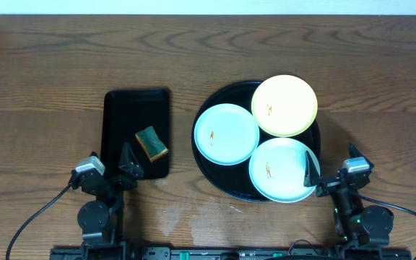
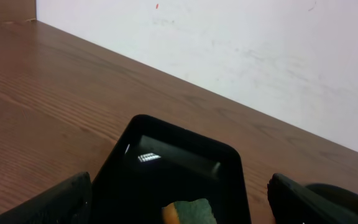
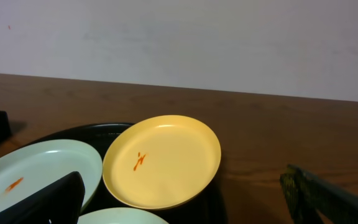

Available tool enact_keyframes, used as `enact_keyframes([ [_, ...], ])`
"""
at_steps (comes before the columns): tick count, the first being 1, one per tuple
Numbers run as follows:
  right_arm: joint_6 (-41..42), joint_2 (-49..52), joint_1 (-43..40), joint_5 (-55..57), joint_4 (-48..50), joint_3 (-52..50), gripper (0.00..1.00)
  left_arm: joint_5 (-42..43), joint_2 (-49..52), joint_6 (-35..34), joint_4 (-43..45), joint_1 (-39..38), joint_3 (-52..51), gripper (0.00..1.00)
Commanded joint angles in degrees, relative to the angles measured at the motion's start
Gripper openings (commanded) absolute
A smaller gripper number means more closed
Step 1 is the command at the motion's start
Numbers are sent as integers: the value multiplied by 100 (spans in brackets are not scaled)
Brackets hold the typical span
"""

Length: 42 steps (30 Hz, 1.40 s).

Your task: Clean dirty plates on tray and stack at the side

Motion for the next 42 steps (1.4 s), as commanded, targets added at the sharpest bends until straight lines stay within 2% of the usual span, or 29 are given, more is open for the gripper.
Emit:
enact_keyframes([
  [1, -63, 4, -7, 9, -15, -13, 99, -94, 17, -2, -236, -13, -87, 91],
  [24, -63, 4, -7, 9, -15, -13, 99, -68, 15, -9, -208, -13, -87, 91],
  [27, -63, 4, -4, 9, -15, -13, 99, 138, 15, -13, -212, -13, -87, 91],
  [31, -61, 4, -4, -37, -11, -13, 99, 817, 15, -15, -22, -13, -87, 91],
  [35, -59, 4, -4, -59, -11, -13, 99, 1569, 15, -293, 586, -13, -87, 91],
  [38, -39, 4, -4, -214, 20, -13, 99, 1631, 15, -468, 1001, -13, -81, 91],
  [42, 557, 4, -4, -1093, 859, -13, 99, 1626, 17, -496, 1086, -13, 114, 91],
])
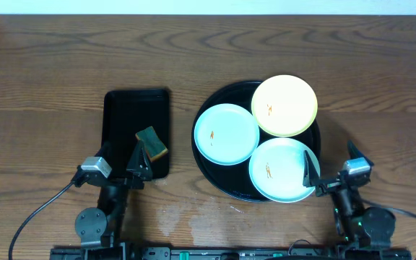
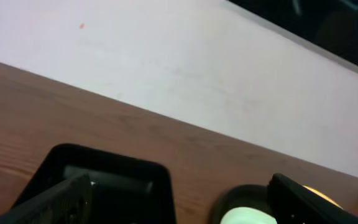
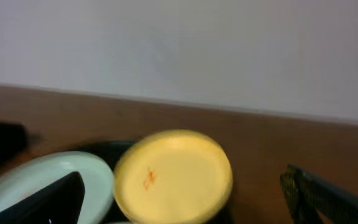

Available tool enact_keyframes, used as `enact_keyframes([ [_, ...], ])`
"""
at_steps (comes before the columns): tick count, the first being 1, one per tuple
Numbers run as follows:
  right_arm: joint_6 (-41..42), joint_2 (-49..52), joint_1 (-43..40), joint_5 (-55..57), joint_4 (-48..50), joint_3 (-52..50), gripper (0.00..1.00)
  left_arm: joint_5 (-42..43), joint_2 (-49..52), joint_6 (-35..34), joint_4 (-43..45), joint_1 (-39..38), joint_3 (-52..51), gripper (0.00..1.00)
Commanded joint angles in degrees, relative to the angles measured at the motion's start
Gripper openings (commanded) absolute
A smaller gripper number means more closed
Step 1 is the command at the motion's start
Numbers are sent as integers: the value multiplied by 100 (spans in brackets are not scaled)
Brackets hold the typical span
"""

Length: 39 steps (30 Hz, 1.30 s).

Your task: Clean dirty plates on tray and stack at the side

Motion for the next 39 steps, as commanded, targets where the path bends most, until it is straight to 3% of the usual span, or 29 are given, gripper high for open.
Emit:
enact_keyframes([
  [1, 743, -17, -4, -774, 435, 4, 99, 225, 0, -212, 33, -13, 254, 91],
  [6, 1231, 105, -4, -859, 225, 540, 99, 214, 374, -227, -81, -13, 964, 91],
  [10, 975, 787, -4, -975, -505, 1644, 99, 208, 1545, -225, -1058, -13, 2197, 91],
  [21, 498, 4968, -4, -1165, -4247, 5855, 99, 221, 5252, -125, -5058, -13, 6196, 91],
  [24, 396, 5799, -4, -1161, -4767, 6457, 99, 223, 5694, 101, -5340, -13, 6413, 91],
  [30, 1261, 6861, -4, -1939, -4758, 6664, 99, 487, 6207, 72, -6011, -13, 6402, 91],
  [32, 1246, 7093, 4, -2155, -4758, 6664, 97, 341, 6413, 72, -6146, -13, 6391, 83],
  [35, 1095, 7322, 96, -2208, -4854, 6662, 91, 127, 6843, -492, -6448, -55, 6336, 77],
  [39, 739, 7407, 507, -2168, -4951, 6662, 88, -256, 7746, -516, -6277, -363, 6196, 73],
])
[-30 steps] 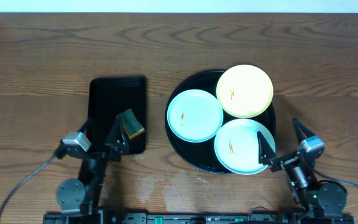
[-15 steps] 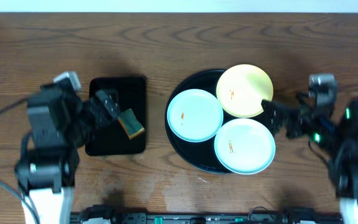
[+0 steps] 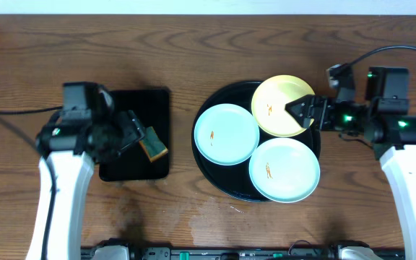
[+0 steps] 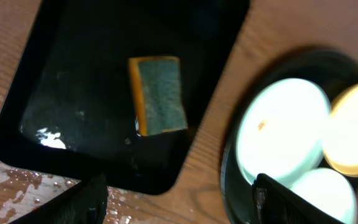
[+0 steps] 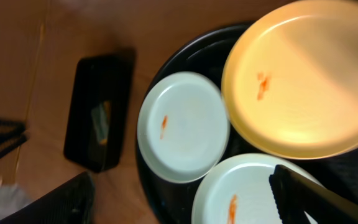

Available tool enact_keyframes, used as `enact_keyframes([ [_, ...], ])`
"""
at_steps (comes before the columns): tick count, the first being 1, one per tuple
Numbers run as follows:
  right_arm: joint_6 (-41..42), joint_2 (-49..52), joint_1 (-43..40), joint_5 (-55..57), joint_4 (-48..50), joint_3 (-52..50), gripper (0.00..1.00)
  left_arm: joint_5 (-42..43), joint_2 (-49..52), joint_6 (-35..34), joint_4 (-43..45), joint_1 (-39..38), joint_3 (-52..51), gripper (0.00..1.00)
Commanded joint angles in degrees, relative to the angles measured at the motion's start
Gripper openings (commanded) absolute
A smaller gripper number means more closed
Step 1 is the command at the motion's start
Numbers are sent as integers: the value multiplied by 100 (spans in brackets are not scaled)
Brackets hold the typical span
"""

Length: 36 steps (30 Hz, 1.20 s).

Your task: Clean dirty plates on tray and stack at the side

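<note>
On the round black tray [image 3: 209, 173] lie three plates, each with an orange smear: a yellow one [image 3: 284, 106] at the back, a light blue one [image 3: 227, 133] at the left and another light blue one [image 3: 284, 170] at the front. A green and yellow sponge [image 3: 152, 143] lies in the rectangular black tray [image 3: 121, 108]. My left gripper [image 3: 127, 134] hovers open over that tray, just left of the sponge [image 4: 160, 93]. My right gripper [image 3: 303, 113] hangs open above the yellow plate's [image 5: 297, 81] right edge, nothing between its fingers.
Water drops [image 4: 5, 180] speckle the wooden table [image 3: 193, 43] near the rectangular tray's front edge. A white wall runs along the table's far edge. Cables trail from both arms at the sides.
Both arms have risen from the table's front edge. The left gripper now hangs over the rectangular tray beside the sponge, the right over the yellow plate. Both cameras look down.
Both arms first rested low at the table's front edge, grippers open and facing the wall. Then the left one had turned slightly right, and the right had barely shifted. Now both are over their trays, still open, plates and sponge unmoved.
</note>
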Motion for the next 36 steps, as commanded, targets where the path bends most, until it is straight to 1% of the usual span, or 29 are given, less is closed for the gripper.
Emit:
enact_keyframes([
  [1, -330, 4, 472, -177, -37, 111, 88, -348, 837, -136, 155, -306, -96, 70],
  [3, -343, 7, 706, 72, -17, 111, 88, -463, 1307, -138, 354, -472, -96, 62],
  [4, -343, 7, 802, 214, -17, 111, 88, -599, 1504, -140, 459, -538, -96, 52],
  [6, -343, 4, 997, 492, -24, 111, 87, -894, 1963, -212, 649, -658, -96, 42],
  [8, -343, 7, 1152, 627, -26, 111, 87, -997, 2343, -400, 734, -710, -96, 24],
  [9, -341, 7, 1224, 684, -28, 111, 86, -1010, 2503, -483, 774, -715, -96, 23],
  [12, -341, 7, 1362, 815, -39, 111, 86, -1272, 2918, -750, 918, -713, -96, 23],
  [15, -343, 7, 1449, 896, -50, 111, 86, -1318, 3257, -754, 1257, -713, -96, 23],
  [16, -343, 7, 1475, 922, -42, 111, 87, -1281, 3351, -743, 1353, -719, -96, 25],
  [17, -341, 7, 1488, 964, -42, 111, 87, -1239, 3442, -688, 1434, -726, -96, 33],
  [19, -343, 7, 1510, 1021, -39, 111, 87, -1211, 3606, -533, 1486, -745, -96, 33],
  [22, -343, 7, 1513, 1021, -46, 111, 87, -1202, 3672, -61, 1471, -750, -96, 19],
  [23, -343, 7, 1513, 1021, -44, 111, 86, -1200, 3650, 70, 1471, -750, -90, 13],
  [24, -341, 7, 1513, 1021, -37, 109, 85, -1204, 3622, 184, 1453, -750, -76, 9],
  [26, -317, 7, 1513, 1064, -15, 107, 82, -1207, 3521, 433, 1410, -750, -42, 8],
  [30, 136, 109, 1572, 1864, 24, 107, 73, -1270, 3209, 673, 1327, -750, -13, 8],
  [31, 227, 157, 1596, 1993, 28, 107, 72, -1294, 3130, 671, 1316, -750, -13, 11],
  [32, 302, 219, 1615, 2046, 28, 107, 71, -1292, 3047, 669, 1298, -750, -13, 17],
  [33, 310, 302, 1641, 2035, 28, 107, 70, -1290, 2975, 669, 1270, -750, -13, 30],
  [34, 308, 380, 1679, 2002, 24, 107, 68, -1290, 2876, 669, 1213, -750, -13, 39],
  [36, 308, 529, 1773, 2002, 24, 107, 67, -1290, 2754, 669, 1150, -750, -13, 51],
])
